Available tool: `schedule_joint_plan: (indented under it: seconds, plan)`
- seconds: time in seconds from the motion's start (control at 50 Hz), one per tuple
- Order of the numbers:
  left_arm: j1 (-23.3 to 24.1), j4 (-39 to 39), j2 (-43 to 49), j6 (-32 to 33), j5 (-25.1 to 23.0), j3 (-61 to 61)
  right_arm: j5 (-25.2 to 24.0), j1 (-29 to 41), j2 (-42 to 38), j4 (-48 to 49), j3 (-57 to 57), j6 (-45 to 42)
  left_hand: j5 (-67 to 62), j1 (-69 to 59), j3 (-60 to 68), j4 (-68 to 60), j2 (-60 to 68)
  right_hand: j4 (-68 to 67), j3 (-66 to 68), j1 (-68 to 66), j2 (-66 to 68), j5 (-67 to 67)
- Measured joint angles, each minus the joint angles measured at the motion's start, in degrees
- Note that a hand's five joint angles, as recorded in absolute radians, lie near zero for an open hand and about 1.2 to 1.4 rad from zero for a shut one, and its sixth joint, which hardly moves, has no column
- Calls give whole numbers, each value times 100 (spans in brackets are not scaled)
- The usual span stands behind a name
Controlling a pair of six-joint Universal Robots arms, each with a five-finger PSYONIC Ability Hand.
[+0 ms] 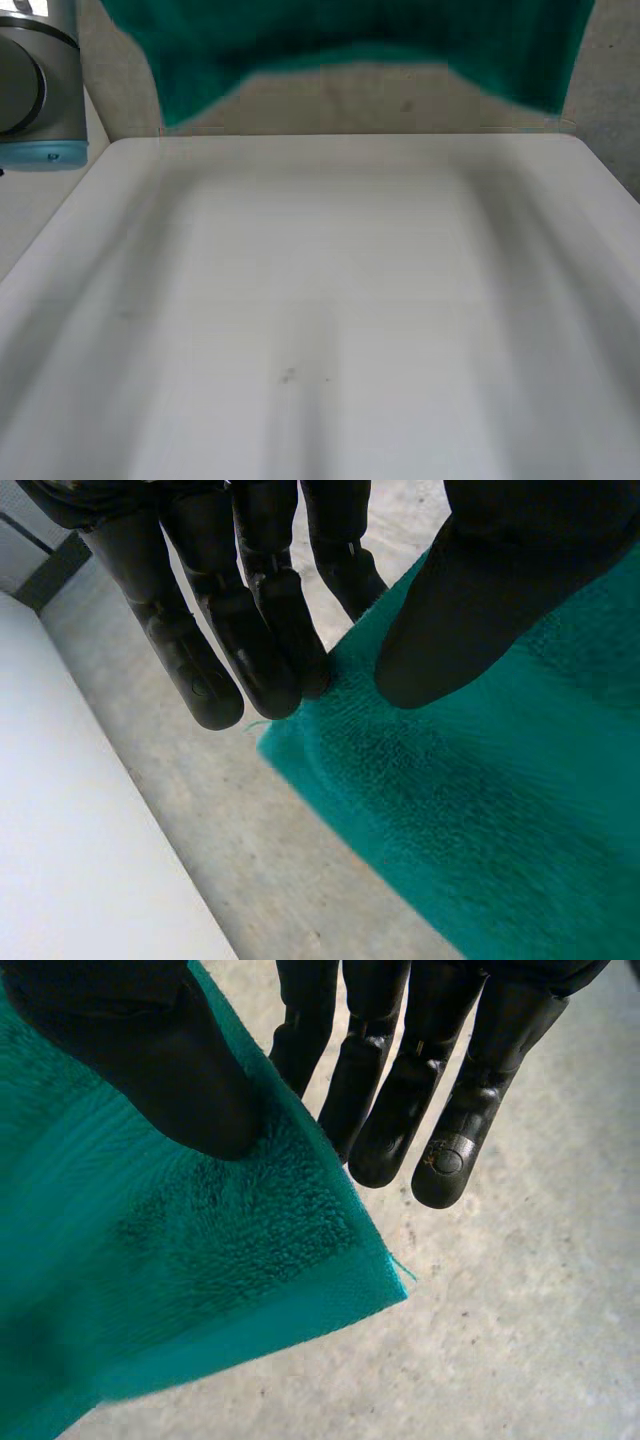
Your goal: Fold the towel.
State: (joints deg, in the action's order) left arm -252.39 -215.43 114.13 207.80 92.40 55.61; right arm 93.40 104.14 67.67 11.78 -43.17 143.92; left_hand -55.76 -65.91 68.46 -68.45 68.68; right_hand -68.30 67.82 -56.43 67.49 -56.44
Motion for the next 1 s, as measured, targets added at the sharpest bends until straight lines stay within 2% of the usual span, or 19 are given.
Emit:
schedule_joint_plan:
  seconds: [0.14, 0.26, 0.52, 0.62, 0.66, 0.74, 0.82, 0.84, 0.86, 0.96, 1.0]
  plan:
    - [-105, -52, -124, -126, -31, 1283, -300, -21, 240, 165, -1613, 74, 0, 0, 0, 0, 0, 0, 0, 0, 0, -5]
    - [-157, -76, 47, -239, -157, 2439, -451, -19, 15, 124, -2746, 71, 0, 0, 0, 0, 1, 0, 0, 0, 0, -19]
    - [-152, -52, 1003, -179, -386, 3569, -386, 4, -1311, -148, -3374, 30, 0, 0, 0, 0, 1, 0, 0, 0, 0, -39]
    - [-239, 472, 697, 160, -373, 4090, -394, -30, -1210, -826, -3534, -112, 0, 0, 0, 0, 2, 0, 0, 0, 0, -39]
    - [-292, 739, 502, 305, -366, 4258, -408, -54, -983, -1376, -3660, -299, 0, 0, 0, 0, 2, 0, 0, 0, 0, -39]
    - [-459, 1908, -191, 857, -340, 4769, -418, -98, -378, -2609, -4179, -1163, 0, 0, 1, 0, 3, 0, 0, 0, 0, -40]
    - [-543, 3053, -784, 1338, -334, 5165, -404, -189, 129, -3420, -4786, -2147, 0, 0, 1, 0, 11, 0, 0, 0, 0, -40]
    - [-543, 3053, -784, 1338, -334, 5165, -404, -189, 129, -3420, -4786, -2147, 0, 0, 1, 0, 11, 0, 0, 0, 0, -40]
    - [-547, 3400, -967, 1456, -340, 5272, -405, -230, 247, -3536, -4924, -2351, 0, 0, 1, 0, 13, 0, 0, 0, 0, -40]
    - [-460, 4172, -1448, 1680, -385, 5473, -449, -454, 692, -3600, -5355, -2938, 0, 0, 1, 0, 15, 0, 0, 0, 0, -40]
    - [-411, 4158, -1481, 1696, -393, 5434, -459, -481, 724, -3499, -5361, -2972, 0, 0, 1, 0, 15, 0, 0, 0, 0, -40]
